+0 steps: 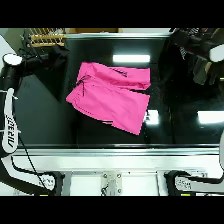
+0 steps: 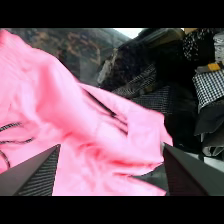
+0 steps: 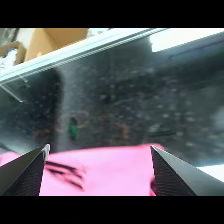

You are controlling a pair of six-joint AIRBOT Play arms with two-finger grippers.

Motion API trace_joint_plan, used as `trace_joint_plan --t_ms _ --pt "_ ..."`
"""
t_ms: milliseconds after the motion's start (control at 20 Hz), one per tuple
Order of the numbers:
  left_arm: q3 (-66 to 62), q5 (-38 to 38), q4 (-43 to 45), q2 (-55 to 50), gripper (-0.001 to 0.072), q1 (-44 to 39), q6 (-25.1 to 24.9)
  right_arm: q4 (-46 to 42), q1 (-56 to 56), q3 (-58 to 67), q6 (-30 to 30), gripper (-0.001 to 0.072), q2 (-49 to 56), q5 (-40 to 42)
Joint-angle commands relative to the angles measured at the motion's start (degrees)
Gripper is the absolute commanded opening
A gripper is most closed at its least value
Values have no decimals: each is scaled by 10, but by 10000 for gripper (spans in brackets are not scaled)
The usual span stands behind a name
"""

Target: Fold the clothes and pants, and hang the long-sleeved shirts on hangers.

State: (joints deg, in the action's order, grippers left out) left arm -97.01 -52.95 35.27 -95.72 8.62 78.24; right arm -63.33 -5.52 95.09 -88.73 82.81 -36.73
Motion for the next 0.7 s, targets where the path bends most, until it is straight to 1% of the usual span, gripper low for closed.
trace_joint_plan --t_ms 0,100,150,200,300,400,500,650 --pt "-33 -105 122 -19 681 47 66 -36 -37 -31 35 715 -72 -123" --pt "27 -142 272 5 681 64 124 -60 -43 -107 35 715 -133 -189" --pt "63 -144 319 14 681 69 144 -61 -42 -156 35 714 -165 -204" --pt "104 -139 336 19 682 75 155 -58 -37 -213 34 715 -200 -208" --pt "168 -109 330 18 682 80 155 -58 -20 -310 33 714 -258 -205" --pt "221 -52 279 18 682 78 151 -58 0 -381 32 715 -301 -205" --pt "259 7 242 18 682 68 151 -58 20 -426 13 715 -328 -205" --pt "289 67 229 18 681 50 151 -58 43 -452 -7 714 -340 -206"
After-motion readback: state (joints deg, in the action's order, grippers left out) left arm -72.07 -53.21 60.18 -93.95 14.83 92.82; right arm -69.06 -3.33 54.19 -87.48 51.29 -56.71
